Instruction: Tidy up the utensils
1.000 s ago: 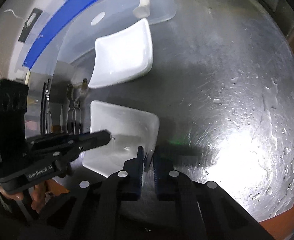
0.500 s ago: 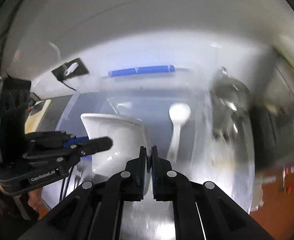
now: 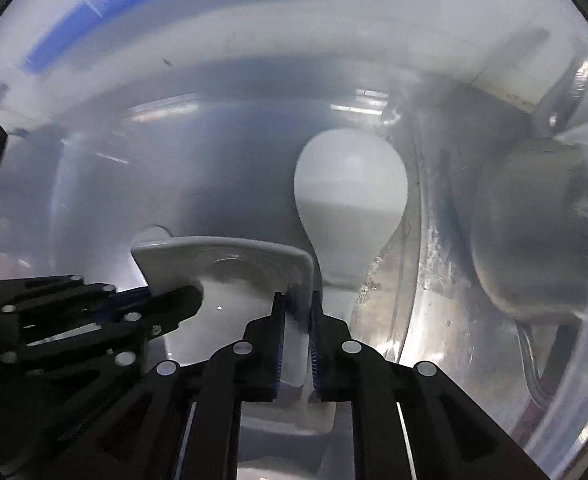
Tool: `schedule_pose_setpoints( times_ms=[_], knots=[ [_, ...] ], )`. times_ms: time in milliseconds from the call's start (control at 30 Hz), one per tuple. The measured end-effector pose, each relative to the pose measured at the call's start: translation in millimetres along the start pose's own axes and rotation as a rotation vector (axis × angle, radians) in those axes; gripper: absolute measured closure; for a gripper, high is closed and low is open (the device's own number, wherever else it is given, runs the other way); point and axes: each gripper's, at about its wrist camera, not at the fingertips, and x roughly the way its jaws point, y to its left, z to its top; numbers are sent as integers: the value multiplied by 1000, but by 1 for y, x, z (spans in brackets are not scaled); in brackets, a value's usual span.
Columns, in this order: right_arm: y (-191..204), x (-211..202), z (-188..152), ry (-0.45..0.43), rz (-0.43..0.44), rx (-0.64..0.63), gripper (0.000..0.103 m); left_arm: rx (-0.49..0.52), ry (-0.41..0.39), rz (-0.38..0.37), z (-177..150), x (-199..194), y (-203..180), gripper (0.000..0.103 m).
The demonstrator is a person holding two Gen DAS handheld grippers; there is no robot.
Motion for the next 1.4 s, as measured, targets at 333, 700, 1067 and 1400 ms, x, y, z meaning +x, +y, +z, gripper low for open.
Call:
schedule_pose_setpoints(
  times_ms=[333,700,1067,1400],
  knots=[
    [9,-68,-26,-189,-9,-72,79,73,-141,70,-17,-46,-19,97],
    [-27,-130,-240,-401,274,-165,54,363,-605,-128,-231,-159,-57,37],
    [-54,-37,-263,-246,291,78,54,100,-289,-160,-216,-8,-27,60],
    [-63,-30,-236,-334,204,121,36,64,-269,-97,-189,21,-42,71]
  ],
)
